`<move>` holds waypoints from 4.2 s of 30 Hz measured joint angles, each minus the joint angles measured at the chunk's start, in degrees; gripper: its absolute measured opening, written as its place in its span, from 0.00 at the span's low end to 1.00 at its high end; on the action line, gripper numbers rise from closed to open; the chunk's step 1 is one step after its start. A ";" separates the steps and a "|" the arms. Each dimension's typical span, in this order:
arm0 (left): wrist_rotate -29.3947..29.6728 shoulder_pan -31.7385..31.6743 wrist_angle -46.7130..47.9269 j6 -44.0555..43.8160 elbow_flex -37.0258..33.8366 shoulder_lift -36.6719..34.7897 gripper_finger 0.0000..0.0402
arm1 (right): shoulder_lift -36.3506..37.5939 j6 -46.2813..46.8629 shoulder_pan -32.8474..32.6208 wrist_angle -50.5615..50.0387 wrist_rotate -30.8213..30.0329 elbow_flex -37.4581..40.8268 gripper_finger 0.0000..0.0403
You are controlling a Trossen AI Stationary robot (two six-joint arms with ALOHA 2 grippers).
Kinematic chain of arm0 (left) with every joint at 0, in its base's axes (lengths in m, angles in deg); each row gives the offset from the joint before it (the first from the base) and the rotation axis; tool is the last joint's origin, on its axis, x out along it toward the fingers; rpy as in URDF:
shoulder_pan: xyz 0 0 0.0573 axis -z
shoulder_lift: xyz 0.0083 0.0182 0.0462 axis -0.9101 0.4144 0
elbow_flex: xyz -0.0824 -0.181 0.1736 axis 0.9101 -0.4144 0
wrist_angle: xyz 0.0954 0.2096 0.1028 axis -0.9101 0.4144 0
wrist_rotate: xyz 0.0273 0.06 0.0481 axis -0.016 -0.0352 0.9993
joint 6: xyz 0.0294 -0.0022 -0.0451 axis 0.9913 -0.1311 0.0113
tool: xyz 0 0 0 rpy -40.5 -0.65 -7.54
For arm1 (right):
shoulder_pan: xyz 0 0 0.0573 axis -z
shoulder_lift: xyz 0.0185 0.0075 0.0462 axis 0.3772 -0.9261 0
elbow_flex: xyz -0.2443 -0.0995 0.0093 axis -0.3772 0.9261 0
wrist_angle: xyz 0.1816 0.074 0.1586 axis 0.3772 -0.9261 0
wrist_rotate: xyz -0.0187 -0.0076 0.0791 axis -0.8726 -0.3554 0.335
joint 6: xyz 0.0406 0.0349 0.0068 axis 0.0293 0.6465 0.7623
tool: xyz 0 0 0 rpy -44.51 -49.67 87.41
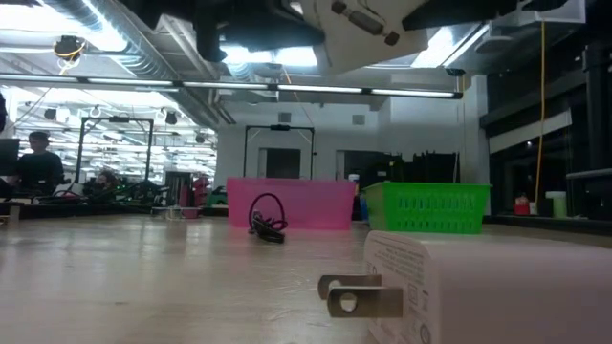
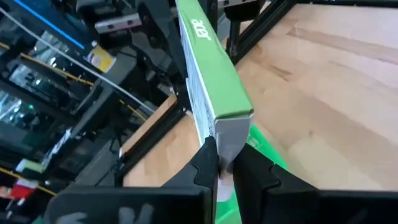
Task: Pick and place items into bin
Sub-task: Put the white card reader box into the blue bin
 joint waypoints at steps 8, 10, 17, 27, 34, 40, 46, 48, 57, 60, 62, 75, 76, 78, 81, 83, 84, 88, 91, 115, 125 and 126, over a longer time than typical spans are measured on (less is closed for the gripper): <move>4.07 -2.33 5.12 -3.14 0.01 -2.25 0.17 | -0.02 1.87 3.31 0.21 0.39 -0.09 0.05; 4.50 -2.97 8.46 -4.14 -0.03 -3.90 0.19 | -0.02 1.82 4.07 0.14 0.51 -0.13 0.05; 4.10 -3.79 17.71 -6.69 -0.02 -10.10 0.23 | -0.02 -0.61 7.01 -0.76 0.47 -0.13 0.05; 4.19 -5.98 27.68 -11.85 -0.02 -12.66 0.12 | -0.02 7.42 15.61 -18.25 0.00 -3.92 0.05; 4.23 -8.64 28.85 -10.50 -0.02 -12.66 0.01 | -0.09 15.43 20.77 -35.44 -0.05 -9.96 0.05; 4.14 -11.19 28.89 -11.53 -0.02 -12.66 0.00 | -0.20 15.48 24.34 -40.86 2.00 -12.75 0.05; 4.10 -13.21 28.90 -12.88 -0.02 -12.66 0.01 | -1.70 15.94 28.04 -45.34 5.44 -13.95 0.05; 4.10 -13.51 28.86 -12.92 -0.02 -12.66 0.00 | -3.29 17.04 29.21 -47.70 7.03 -14.93 0.05; 2.85 -13.49 28.46 -14.17 -0.02 -12.66 0.01 | -12.58 18.17 32.77 -57.37 7.95 -22.30 0.05; 1.92 -13.48 28.48 -15.63 -0.02 -12.66 0.01 | -15.08 16.11 33.74 -57.45 7.98 -23.82 0.05; 1.91 -13.48 28.49 -16.54 -0.02 -12.66 0.00 | -16.74 14.93 34.68 -58.04 8.11 -24.44 0.05; 1.94 -13.49 28.94 -17.40 -0.02 -12.64 0.00 | -23.69 12.18 39.39 -58.85 8.12 -25.35 0.05; 1.94 -13.49 28.94 -17.40 -0.02 -12.64 0.00 | -23.86 11.84 39.54 -58.50 8.13 -25.35 0.05; 1.94 -13.49 28.94 -17.40 -0.02 -12.64 0.00 | -24.13 10.70 39.85 -57.96 8.15 -25.35 0.05; 1.94 -13.49 28.94 -17.40 -0.02 -12.64 0.01 | -24.37 9.15 39.87 -57.05 8.17 -25.35 0.05; 1.94 -13.49 28.94 -17.41 -0.02 -12.64 0.01 | -24.53 8.51 39.87 -56.24 8.13 -25.35 0.05; 1.94 -13.49 28.94 -17.42 -0.02 -12.64 0.01 | -24.64 8.34 39.87 -55.95 8.28 -25.35 0.05; 1.92 -13.49 28.94 -17.84 -0.02 -12.63 0.00 | -24.68 7.60 40.37 -54.39 9.52 -25.27 0.05; 0.79 -13.47 28.96 -18.13 -0.02 -12.63 0.00 | -24.76 7.59 41.04 -54.30 9.63 -25.22 0.05; 0.52 -13.39 29.77 -19.56 -0.02 -12.62 0.00 | -24.96 7.45 43.61 -52.20 13.71 -25.16 0.12; 0.49 -13.38 29.79 -19.56 -0.02 -12.62 0.01 | -24.96 7.63 43.59 -52.22 19.69 -25.16 0.21; 0.49 -13.38 29.79 -19.56 -0.02 -12.62 0.00 | -24.96 7.62 43.59 -52.21 19.82 -25.16 0.22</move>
